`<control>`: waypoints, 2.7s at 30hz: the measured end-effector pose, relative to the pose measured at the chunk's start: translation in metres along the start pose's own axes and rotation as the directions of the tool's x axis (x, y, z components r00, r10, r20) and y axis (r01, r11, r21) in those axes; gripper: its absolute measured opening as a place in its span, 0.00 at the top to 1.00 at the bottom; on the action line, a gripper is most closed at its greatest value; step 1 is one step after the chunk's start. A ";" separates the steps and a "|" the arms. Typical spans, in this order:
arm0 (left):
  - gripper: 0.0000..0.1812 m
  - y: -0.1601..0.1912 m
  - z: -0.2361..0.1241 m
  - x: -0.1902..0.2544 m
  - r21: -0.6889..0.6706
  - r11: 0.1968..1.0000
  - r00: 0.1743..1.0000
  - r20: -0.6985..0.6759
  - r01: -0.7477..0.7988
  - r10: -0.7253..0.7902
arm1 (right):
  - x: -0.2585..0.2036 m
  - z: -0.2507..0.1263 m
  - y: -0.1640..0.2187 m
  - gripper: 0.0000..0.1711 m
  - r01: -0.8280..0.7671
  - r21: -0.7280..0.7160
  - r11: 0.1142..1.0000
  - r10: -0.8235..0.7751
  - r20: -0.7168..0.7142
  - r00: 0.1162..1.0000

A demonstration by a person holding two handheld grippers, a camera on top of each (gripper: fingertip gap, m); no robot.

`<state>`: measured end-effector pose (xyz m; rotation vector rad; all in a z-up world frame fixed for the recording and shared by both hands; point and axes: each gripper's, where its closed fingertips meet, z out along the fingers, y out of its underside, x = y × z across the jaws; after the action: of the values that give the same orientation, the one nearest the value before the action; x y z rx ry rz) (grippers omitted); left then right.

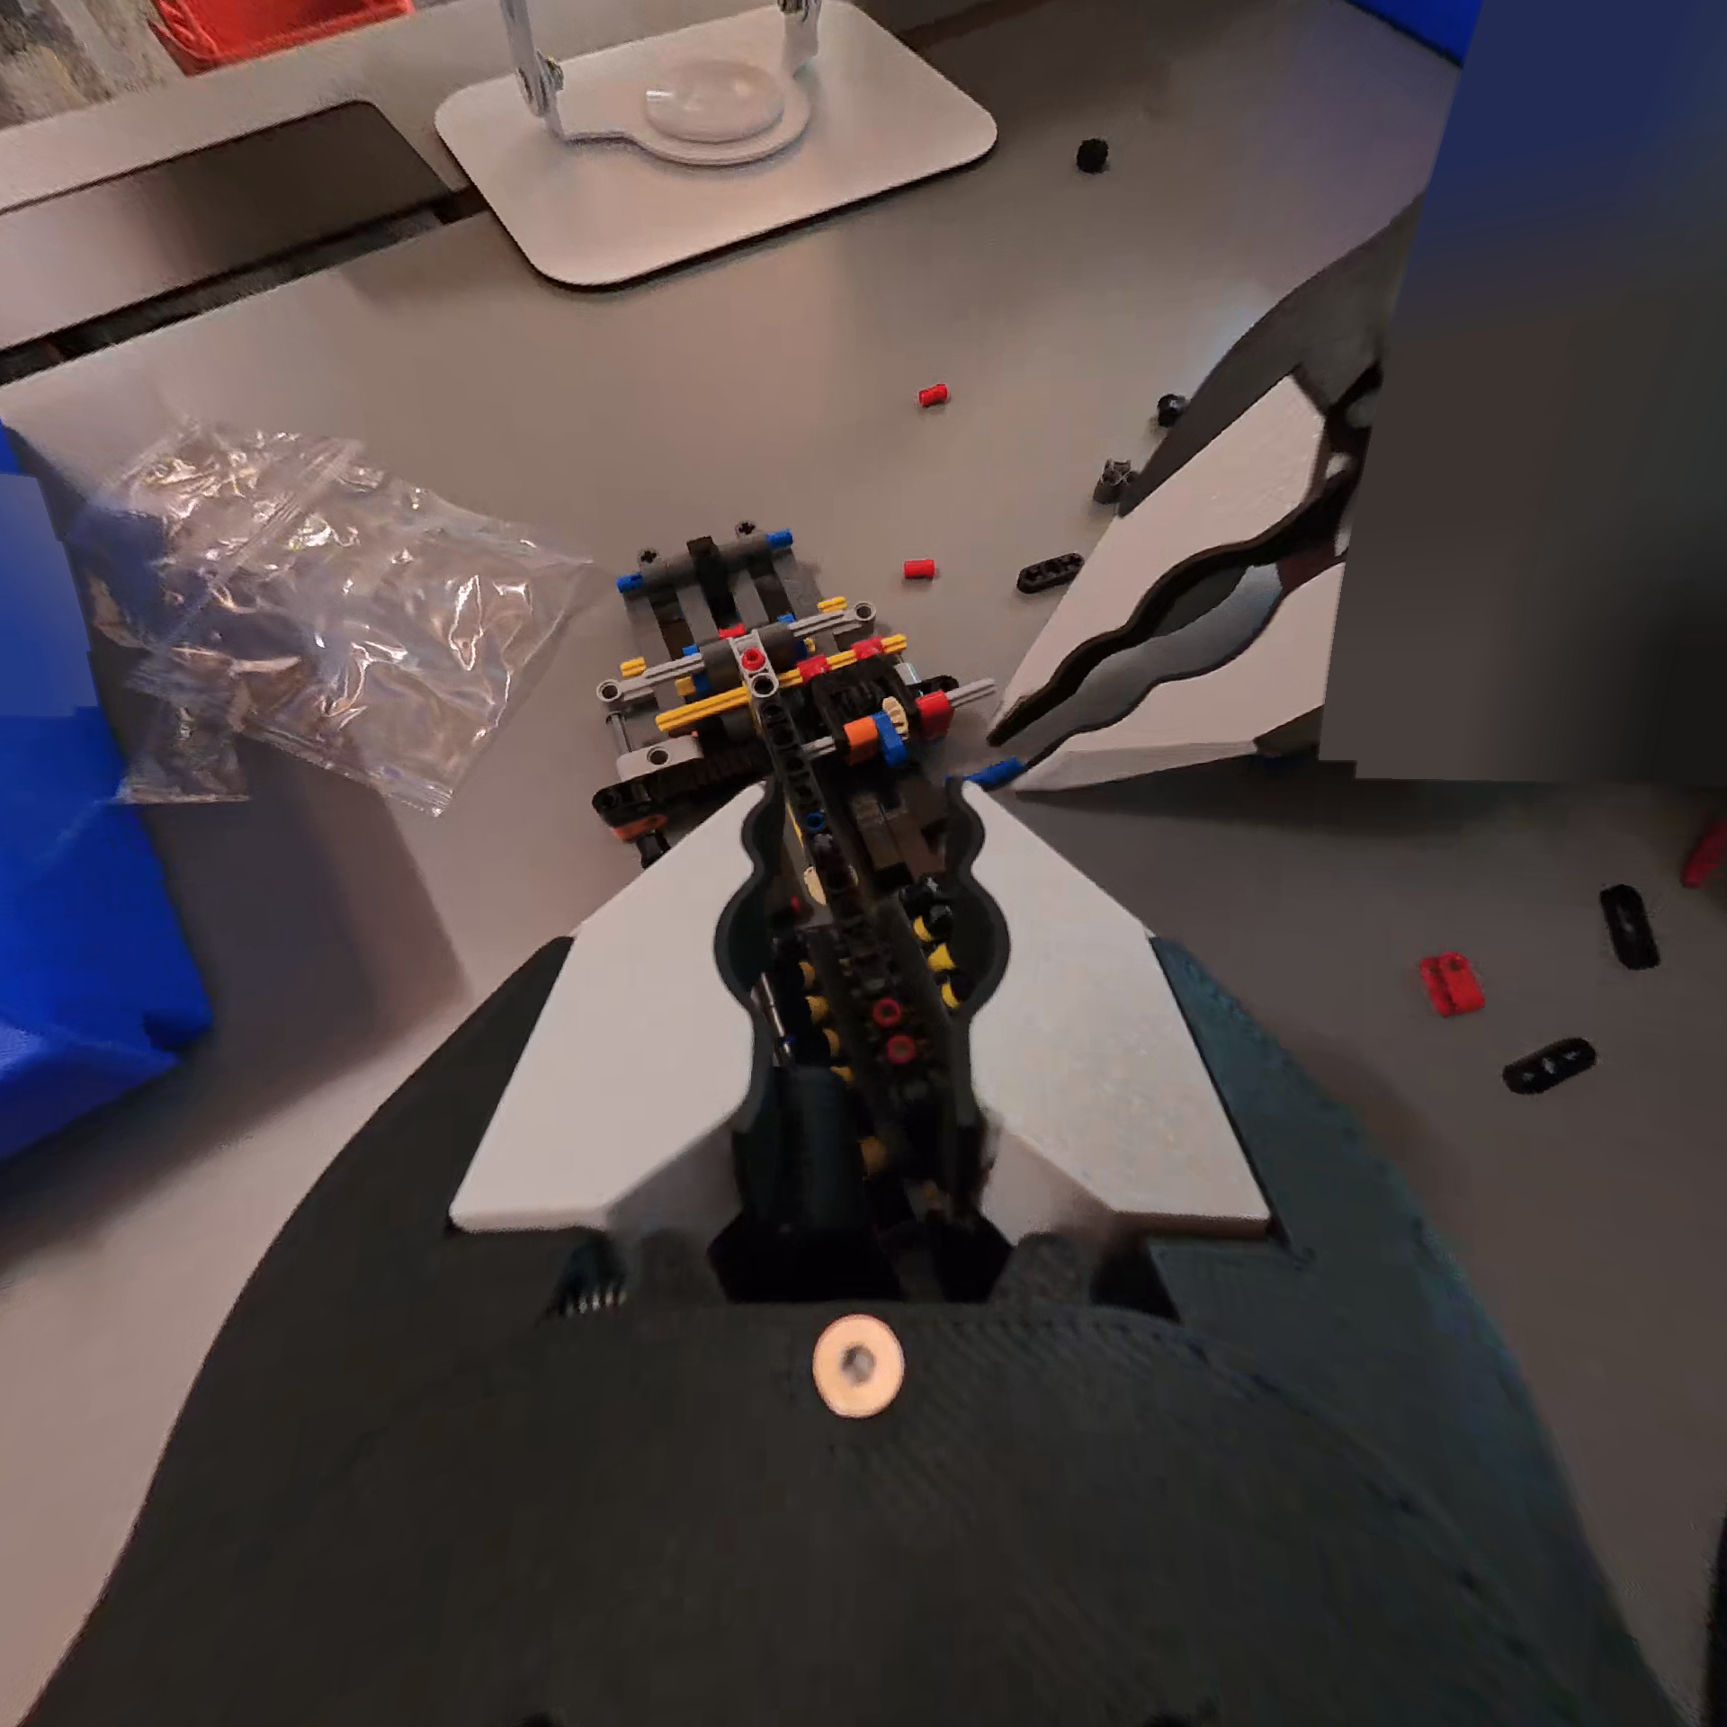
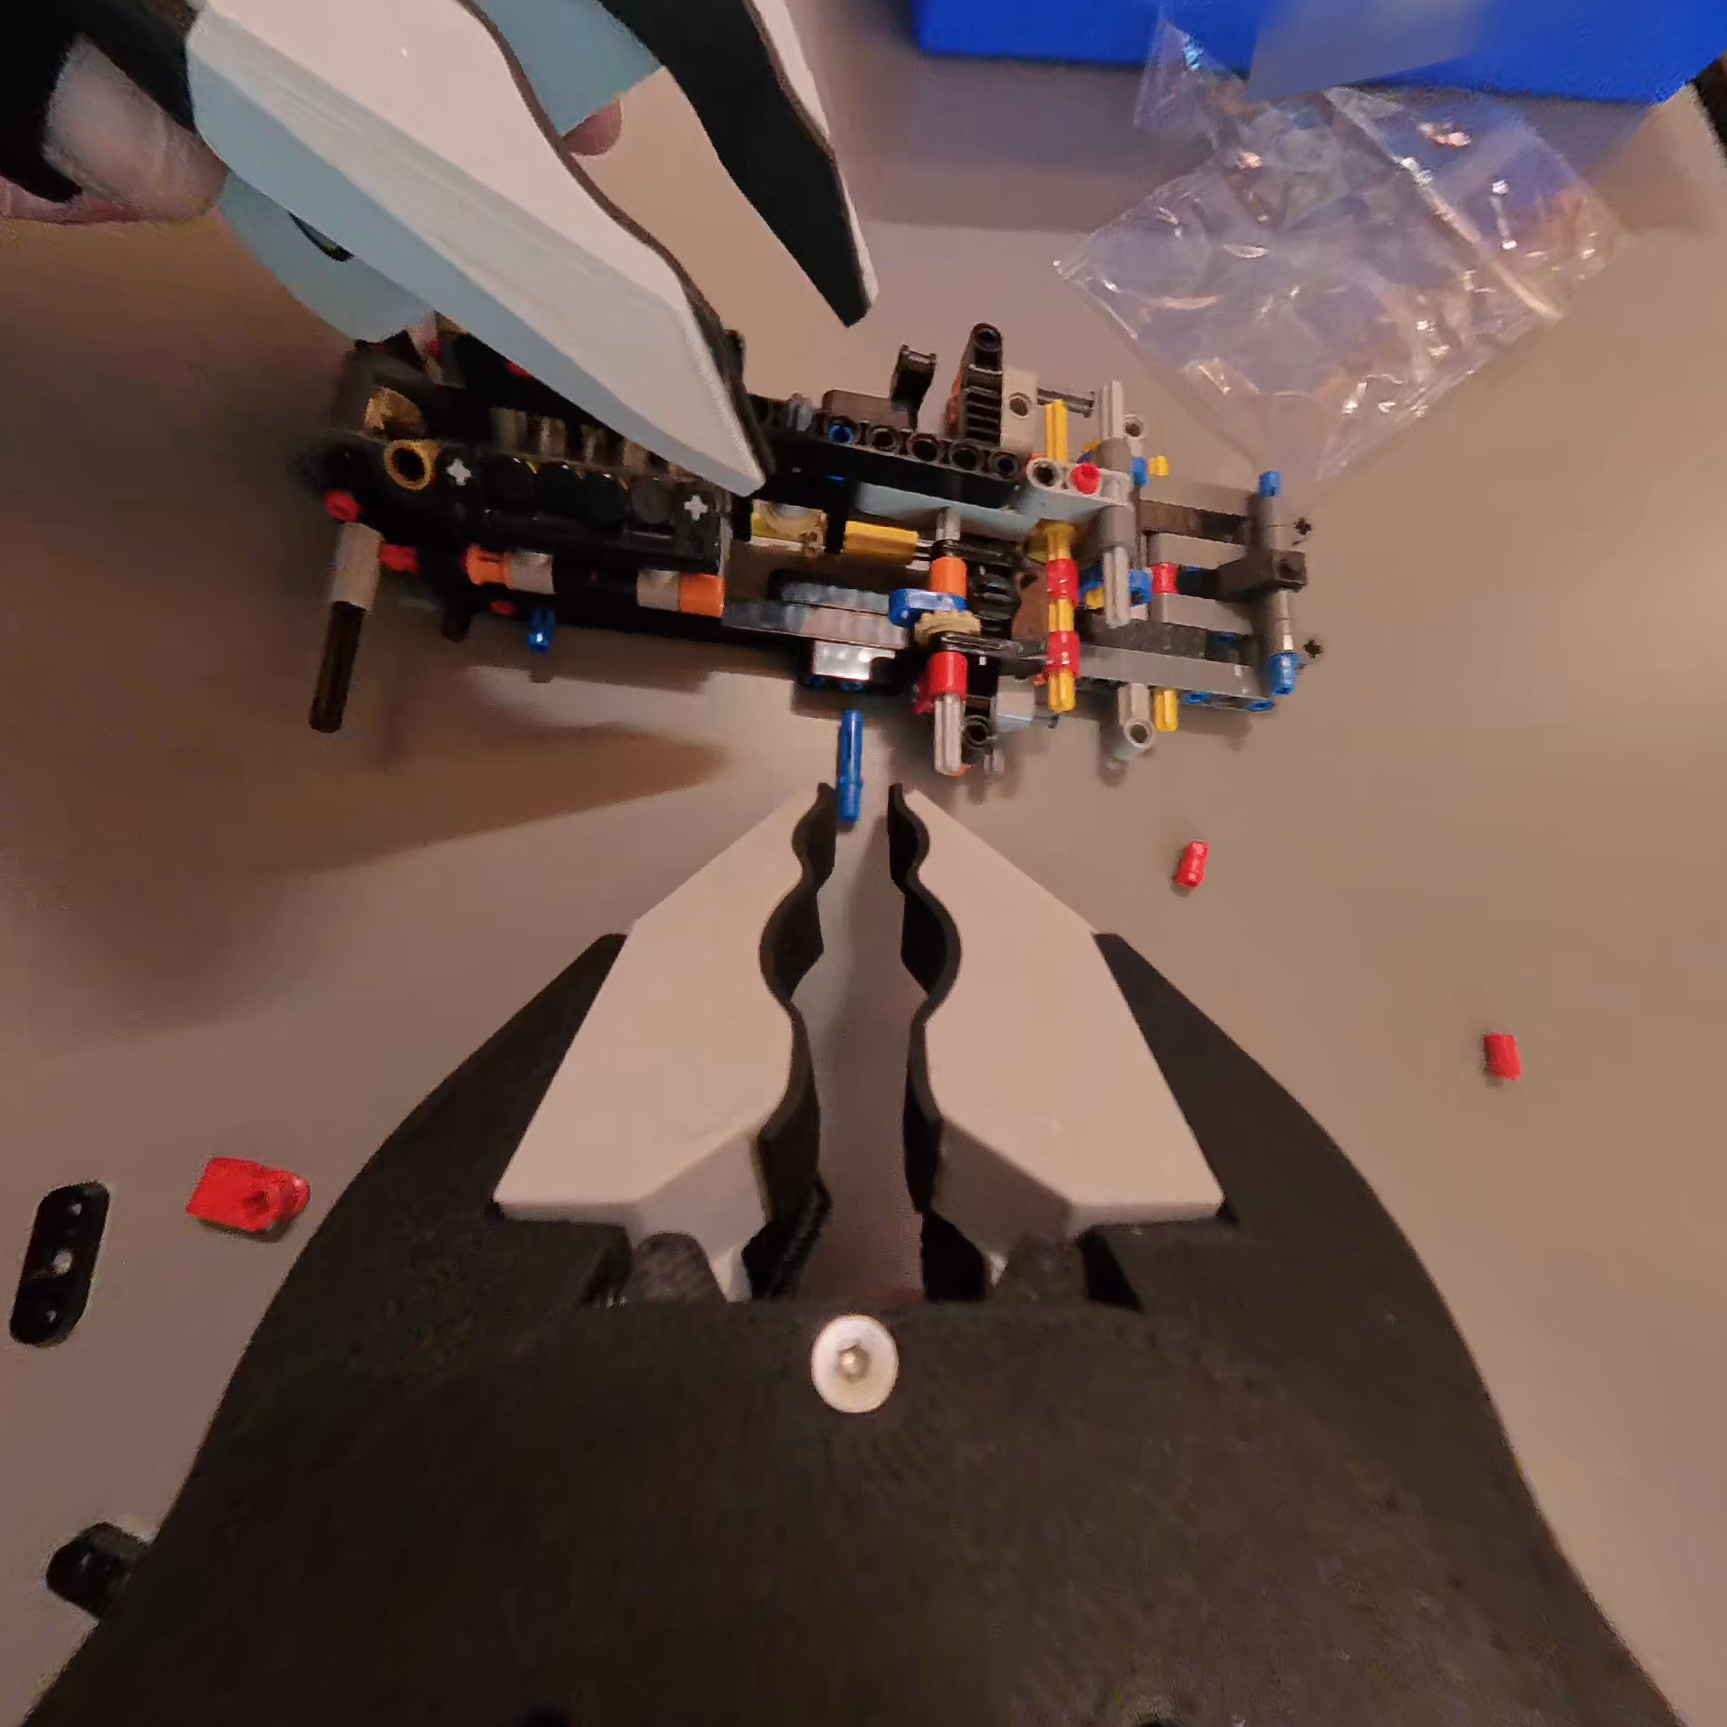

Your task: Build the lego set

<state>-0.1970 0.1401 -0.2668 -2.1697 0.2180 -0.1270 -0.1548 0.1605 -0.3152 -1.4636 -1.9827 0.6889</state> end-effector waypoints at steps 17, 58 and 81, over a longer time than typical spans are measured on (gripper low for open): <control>0.88 -0.016 -0.005 0.048 0.039 0.799 0.798 0.096 -0.600 0.595 | -0.022 -0.055 -0.033 0.99 -0.212 0.198 0.957 0.144 0.308 0.940; 0.98 -0.034 -0.019 0.078 0.202 0.702 0.730 0.200 -0.683 0.653 | -0.031 -0.083 -0.050 0.99 -0.407 0.287 0.867 0.212 0.526 0.823; 0.98 -0.030 -0.022 0.078 0.175 0.682 0.704 0.204 -0.710 0.681 | -0.034 -0.083 -0.051 0.99 -0.364 0.281 0.888 0.185 0.506 0.842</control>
<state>-0.1207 0.1235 -0.2290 -1.7029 0.9026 0.4039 -0.1222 0.1201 -0.2261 -1.4555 -1.8311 1.5870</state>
